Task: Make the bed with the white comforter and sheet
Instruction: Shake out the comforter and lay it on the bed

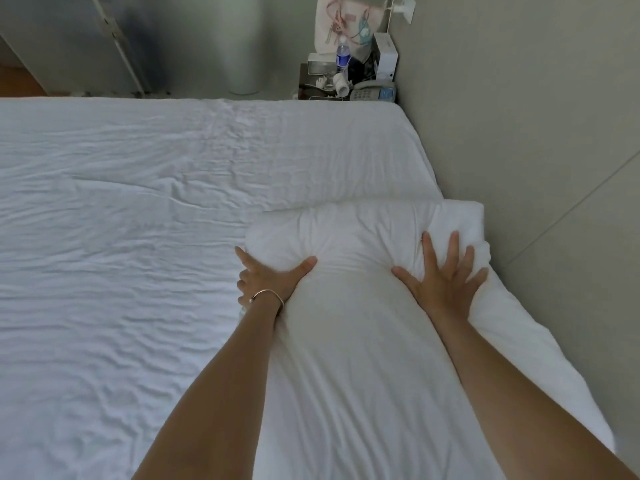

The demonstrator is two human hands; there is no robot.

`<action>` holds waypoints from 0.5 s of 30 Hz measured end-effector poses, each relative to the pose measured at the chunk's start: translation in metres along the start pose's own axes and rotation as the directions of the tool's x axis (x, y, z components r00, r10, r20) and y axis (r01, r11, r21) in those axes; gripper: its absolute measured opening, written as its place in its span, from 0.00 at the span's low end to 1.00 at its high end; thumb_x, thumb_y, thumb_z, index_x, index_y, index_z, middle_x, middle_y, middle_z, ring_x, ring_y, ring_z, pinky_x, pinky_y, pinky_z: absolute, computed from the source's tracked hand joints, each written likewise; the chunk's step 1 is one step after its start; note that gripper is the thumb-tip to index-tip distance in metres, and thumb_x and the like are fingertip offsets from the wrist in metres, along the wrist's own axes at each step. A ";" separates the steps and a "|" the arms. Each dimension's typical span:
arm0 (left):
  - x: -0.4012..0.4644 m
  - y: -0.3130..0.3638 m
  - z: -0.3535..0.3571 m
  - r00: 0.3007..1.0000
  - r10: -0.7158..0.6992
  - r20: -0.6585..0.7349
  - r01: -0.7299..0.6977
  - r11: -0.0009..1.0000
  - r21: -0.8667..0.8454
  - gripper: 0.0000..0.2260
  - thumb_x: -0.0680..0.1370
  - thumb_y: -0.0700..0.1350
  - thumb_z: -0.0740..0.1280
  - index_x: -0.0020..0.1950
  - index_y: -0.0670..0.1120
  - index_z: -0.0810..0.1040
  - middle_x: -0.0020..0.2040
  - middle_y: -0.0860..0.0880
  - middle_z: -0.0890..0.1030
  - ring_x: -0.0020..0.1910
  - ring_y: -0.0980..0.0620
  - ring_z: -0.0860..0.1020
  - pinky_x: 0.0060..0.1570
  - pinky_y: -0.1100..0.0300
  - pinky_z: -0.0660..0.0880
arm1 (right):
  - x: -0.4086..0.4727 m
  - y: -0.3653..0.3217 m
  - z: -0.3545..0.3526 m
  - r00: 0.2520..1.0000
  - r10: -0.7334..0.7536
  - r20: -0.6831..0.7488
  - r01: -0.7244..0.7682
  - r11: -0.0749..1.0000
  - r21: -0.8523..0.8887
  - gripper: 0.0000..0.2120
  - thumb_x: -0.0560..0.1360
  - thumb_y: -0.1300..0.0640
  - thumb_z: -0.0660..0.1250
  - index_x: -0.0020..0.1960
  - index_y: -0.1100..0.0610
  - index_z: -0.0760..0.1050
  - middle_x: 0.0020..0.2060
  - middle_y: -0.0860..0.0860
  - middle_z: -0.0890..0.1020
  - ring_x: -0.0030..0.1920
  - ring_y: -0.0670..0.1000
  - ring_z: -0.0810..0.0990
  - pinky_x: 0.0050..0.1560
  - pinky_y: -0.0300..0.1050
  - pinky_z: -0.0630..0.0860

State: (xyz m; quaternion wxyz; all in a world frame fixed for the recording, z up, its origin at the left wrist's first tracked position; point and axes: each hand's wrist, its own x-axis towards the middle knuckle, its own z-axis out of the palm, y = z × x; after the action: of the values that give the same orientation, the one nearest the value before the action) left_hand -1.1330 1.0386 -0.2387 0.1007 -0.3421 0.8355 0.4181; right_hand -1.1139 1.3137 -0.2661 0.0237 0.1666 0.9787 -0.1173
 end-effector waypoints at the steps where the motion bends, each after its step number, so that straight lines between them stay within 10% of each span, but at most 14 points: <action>1: -0.002 0.000 -0.006 1.000 -0.007 0.024 0.010 0.993 -0.117 0.68 0.52 0.72 0.76 0.78 0.50 0.39 0.73 0.43 0.66 0.72 0.43 0.65 0.68 0.46 0.63 | -0.007 0.002 -0.001 1.000 -0.003 -0.005 0.003 1.000 -0.011 0.44 0.67 0.21 0.46 0.76 0.35 0.34 0.77 0.49 0.33 0.77 0.57 0.34 0.72 0.68 0.36; 5: -0.035 0.008 -0.059 0.981 0.122 0.150 -0.036 0.877 -0.479 0.36 0.57 0.58 0.82 0.60 0.44 0.77 0.56 0.47 0.82 0.53 0.49 0.80 0.56 0.56 0.76 | -0.045 0.014 -0.028 1.000 0.021 0.019 -0.022 1.000 0.017 0.47 0.66 0.20 0.46 0.75 0.39 0.28 0.77 0.48 0.32 0.77 0.56 0.35 0.73 0.67 0.38; 10: -0.085 0.021 -0.109 0.886 0.326 0.330 -0.129 0.857 -0.499 0.34 0.46 0.52 0.80 0.51 0.45 0.83 0.47 0.47 0.85 0.49 0.46 0.83 0.54 0.48 0.79 | -0.097 0.018 -0.091 0.994 -0.074 -0.082 0.082 0.991 0.101 0.60 0.64 0.25 0.64 0.75 0.47 0.26 0.78 0.48 0.35 0.78 0.52 0.36 0.73 0.66 0.33; 15: -0.148 0.019 -0.140 0.802 0.463 0.377 -0.329 0.870 -0.368 0.37 0.45 0.50 0.77 0.55 0.47 0.79 0.50 0.51 0.83 0.49 0.51 0.80 0.47 0.57 0.77 | -0.130 -0.026 -0.204 0.869 -0.492 -0.060 0.491 0.871 -0.035 0.73 0.54 0.32 0.78 0.70 0.41 0.19 0.76 0.45 0.32 0.76 0.47 0.29 0.73 0.63 0.32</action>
State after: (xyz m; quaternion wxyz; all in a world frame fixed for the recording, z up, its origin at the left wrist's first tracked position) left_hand -1.0181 1.0108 -0.0712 0.1520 -0.0616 0.7726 0.6134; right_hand -1.0010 1.2964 -0.0509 -0.0382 -0.0840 0.9902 -0.1046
